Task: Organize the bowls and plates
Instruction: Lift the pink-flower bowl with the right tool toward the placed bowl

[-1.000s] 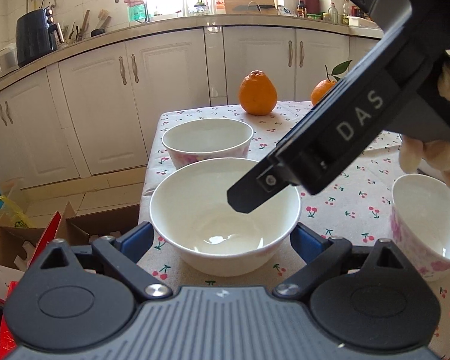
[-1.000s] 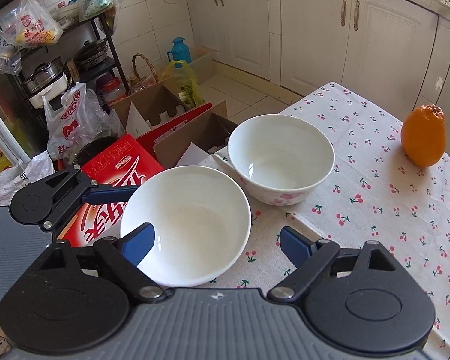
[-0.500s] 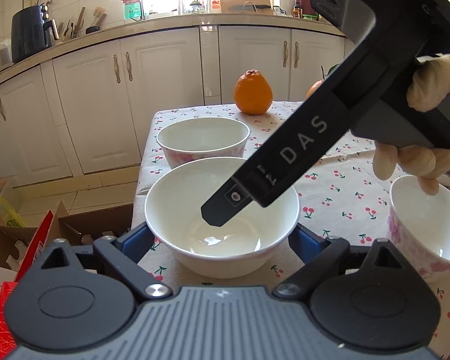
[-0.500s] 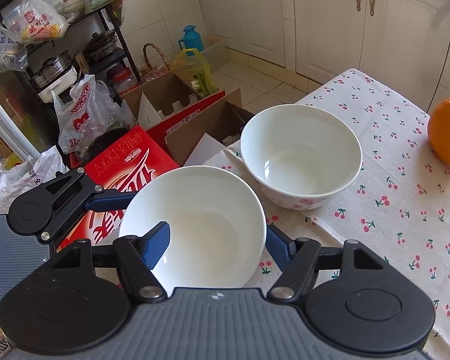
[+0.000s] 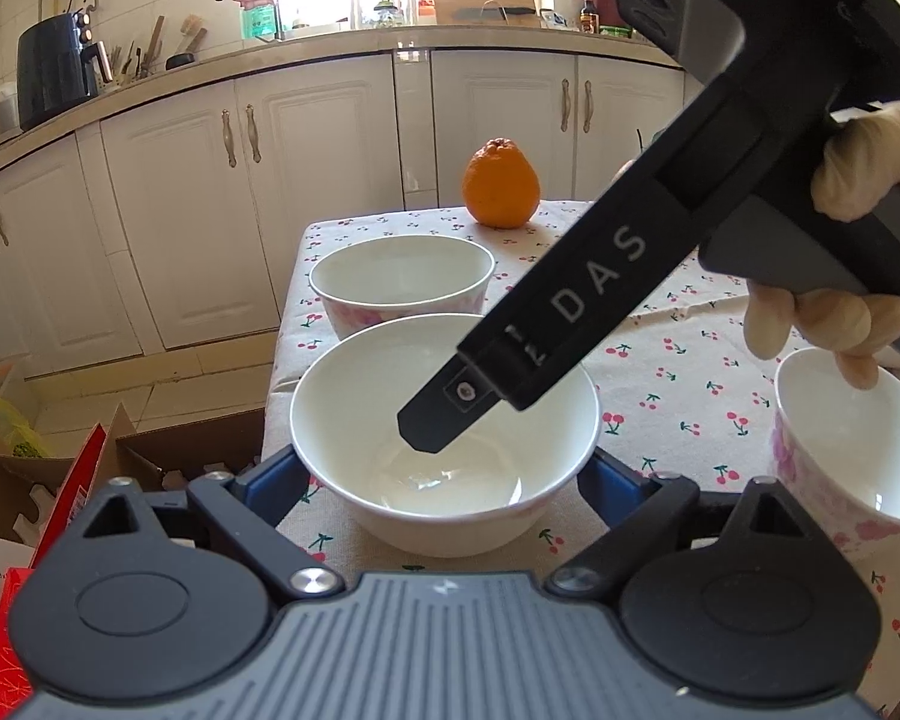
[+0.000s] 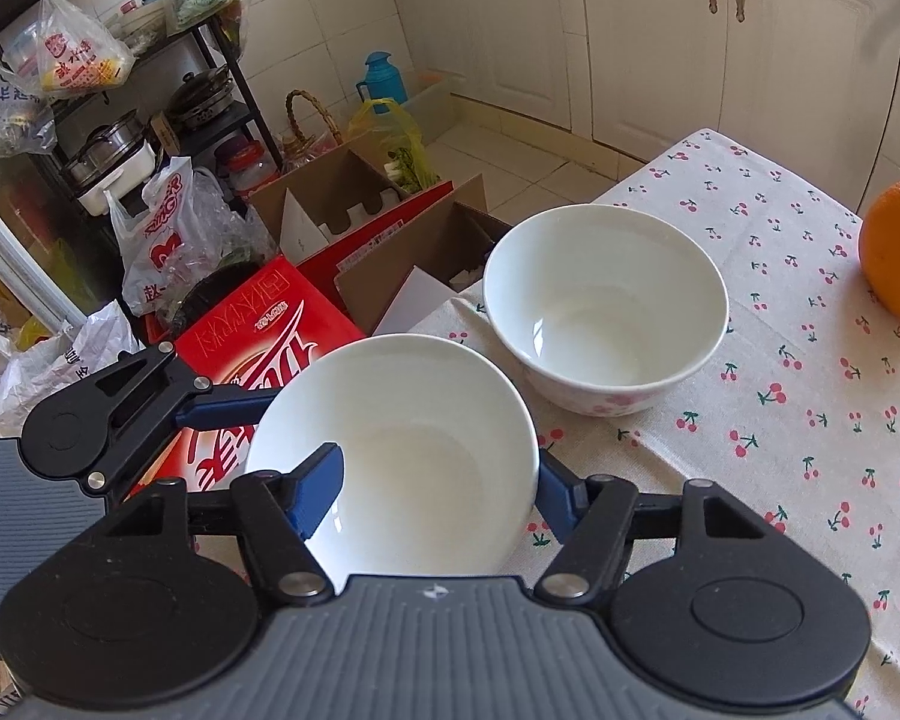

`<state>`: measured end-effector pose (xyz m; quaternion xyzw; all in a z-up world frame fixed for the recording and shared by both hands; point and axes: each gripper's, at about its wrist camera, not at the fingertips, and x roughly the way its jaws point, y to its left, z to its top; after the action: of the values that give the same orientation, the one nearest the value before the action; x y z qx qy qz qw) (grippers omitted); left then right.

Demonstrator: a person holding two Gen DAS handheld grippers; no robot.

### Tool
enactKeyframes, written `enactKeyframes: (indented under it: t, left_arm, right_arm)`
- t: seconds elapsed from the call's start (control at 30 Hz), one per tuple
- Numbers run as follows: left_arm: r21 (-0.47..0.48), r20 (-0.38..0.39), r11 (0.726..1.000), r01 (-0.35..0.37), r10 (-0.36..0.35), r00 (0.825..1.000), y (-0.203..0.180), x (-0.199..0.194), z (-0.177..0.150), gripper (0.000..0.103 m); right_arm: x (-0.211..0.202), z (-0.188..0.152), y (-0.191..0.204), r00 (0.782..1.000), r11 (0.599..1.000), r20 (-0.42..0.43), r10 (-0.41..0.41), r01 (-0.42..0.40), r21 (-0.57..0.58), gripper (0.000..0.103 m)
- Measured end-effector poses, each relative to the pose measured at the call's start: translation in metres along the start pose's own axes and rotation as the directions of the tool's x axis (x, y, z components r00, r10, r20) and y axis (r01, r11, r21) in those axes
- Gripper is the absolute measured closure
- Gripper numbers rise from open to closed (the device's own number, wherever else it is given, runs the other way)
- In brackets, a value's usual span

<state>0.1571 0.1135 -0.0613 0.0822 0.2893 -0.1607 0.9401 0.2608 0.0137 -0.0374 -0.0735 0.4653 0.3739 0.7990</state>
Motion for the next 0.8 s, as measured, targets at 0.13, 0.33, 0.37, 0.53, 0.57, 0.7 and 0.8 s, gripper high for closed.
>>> enactKeyframes:
  t: [0.13,0.33,0.37,0.53,0.57,0.7,0.8]
  left_arm:
    - [0.003,0.001,1.000,0.009,-0.009,1.000,-0.001,-0.004,0.001,0.008]
    - [0.015,0.003,1.000,0.021,-0.021,1.000,-0.008,-0.014,0.005,0.008]
    - [0.018,0.003,1.000,0.023,-0.023,1.000,-0.009,-0.016,0.006,0.008]
    - [0.039,0.004,0.999,0.031,-0.032,0.999,-0.018,-0.028,0.009,0.008]
    - [0.041,0.002,0.999,0.034,-0.034,0.999,-0.020,-0.030,0.009,0.008]
    - [0.057,-0.005,0.997,0.046,-0.046,0.999,-0.030,-0.040,0.012,0.008]
    - [0.069,-0.009,0.996,0.051,-0.051,0.999,-0.037,-0.047,0.012,0.008]
  right_arm:
    - [-0.006,-0.003,0.000,1.000,1.000,0.009,0.001,-0.001,0.007,0.030]
    - [-0.022,-0.009,0.006,1.000,1.000,0.029,-0.001,0.001,0.008,0.030]
    - [-0.025,-0.010,0.008,0.999,1.000,0.032,-0.004,0.004,0.005,0.030]
    - [-0.041,-0.019,0.012,0.999,1.000,0.046,-0.006,0.006,0.005,0.030]
    - [-0.044,-0.021,0.012,0.999,1.000,0.046,-0.006,0.006,0.008,0.030]
    - [-0.054,-0.031,0.017,0.999,1.000,0.039,-0.020,0.020,0.005,0.030]
    - [-0.063,-0.040,0.021,0.999,1.000,0.040,-0.015,0.014,0.007,0.030]
